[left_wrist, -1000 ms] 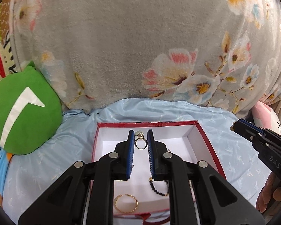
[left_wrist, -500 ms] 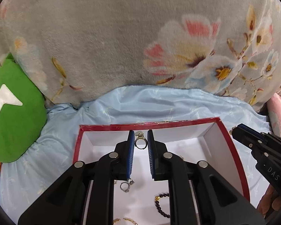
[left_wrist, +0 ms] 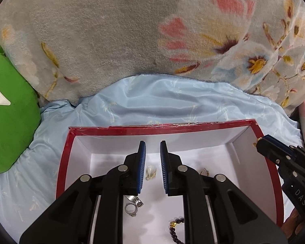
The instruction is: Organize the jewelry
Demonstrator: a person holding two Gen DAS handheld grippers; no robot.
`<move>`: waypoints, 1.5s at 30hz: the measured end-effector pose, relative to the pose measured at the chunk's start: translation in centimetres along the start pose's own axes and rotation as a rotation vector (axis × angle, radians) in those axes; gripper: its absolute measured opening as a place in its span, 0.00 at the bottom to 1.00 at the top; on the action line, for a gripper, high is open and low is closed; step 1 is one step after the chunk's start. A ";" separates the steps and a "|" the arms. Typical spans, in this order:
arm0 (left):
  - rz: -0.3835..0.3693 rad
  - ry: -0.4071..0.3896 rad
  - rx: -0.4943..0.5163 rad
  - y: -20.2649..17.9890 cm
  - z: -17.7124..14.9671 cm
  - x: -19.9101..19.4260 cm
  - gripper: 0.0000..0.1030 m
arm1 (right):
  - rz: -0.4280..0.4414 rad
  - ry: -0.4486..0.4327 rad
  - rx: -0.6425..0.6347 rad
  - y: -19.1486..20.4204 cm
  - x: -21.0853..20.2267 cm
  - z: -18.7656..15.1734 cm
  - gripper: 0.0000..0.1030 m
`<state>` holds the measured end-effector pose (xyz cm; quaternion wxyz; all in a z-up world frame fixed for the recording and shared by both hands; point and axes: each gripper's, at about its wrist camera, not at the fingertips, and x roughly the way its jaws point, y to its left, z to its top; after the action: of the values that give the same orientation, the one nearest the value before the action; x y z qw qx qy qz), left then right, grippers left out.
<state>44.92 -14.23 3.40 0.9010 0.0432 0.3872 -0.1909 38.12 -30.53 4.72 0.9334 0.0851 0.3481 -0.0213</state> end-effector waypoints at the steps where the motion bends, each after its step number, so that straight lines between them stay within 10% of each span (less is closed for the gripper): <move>1: 0.006 0.003 0.001 0.0 0.0 0.1 0.15 | 0.000 0.001 0.001 0.0 0.1 0.0 0.12; 8: 0.010 -0.022 -0.062 0.9 0.2 -0.5 0.63 | -0.010 -0.026 0.006 -0.2 -0.3 0.1 0.31; 33: 0.063 -0.062 -0.009 -0.1 -0.6 -1.9 0.63 | -0.003 -0.028 0.009 0.2 -0.7 -0.4 0.35; 40: 0.079 -0.068 -0.015 0.3 -1.2 -3.2 0.65 | -0.016 -0.043 0.021 0.4 -1.6 -0.9 0.62; 45: 0.127 -0.095 -0.030 0.9 -3.2 -5.9 0.88 | -0.098 -0.071 0.038 0.9 -3.5 -3.0 0.81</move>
<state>39.33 -10.84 5.33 0.9291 0.0452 0.3433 -0.1295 33.59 -29.19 4.91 0.9412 0.0849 0.3181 -0.0765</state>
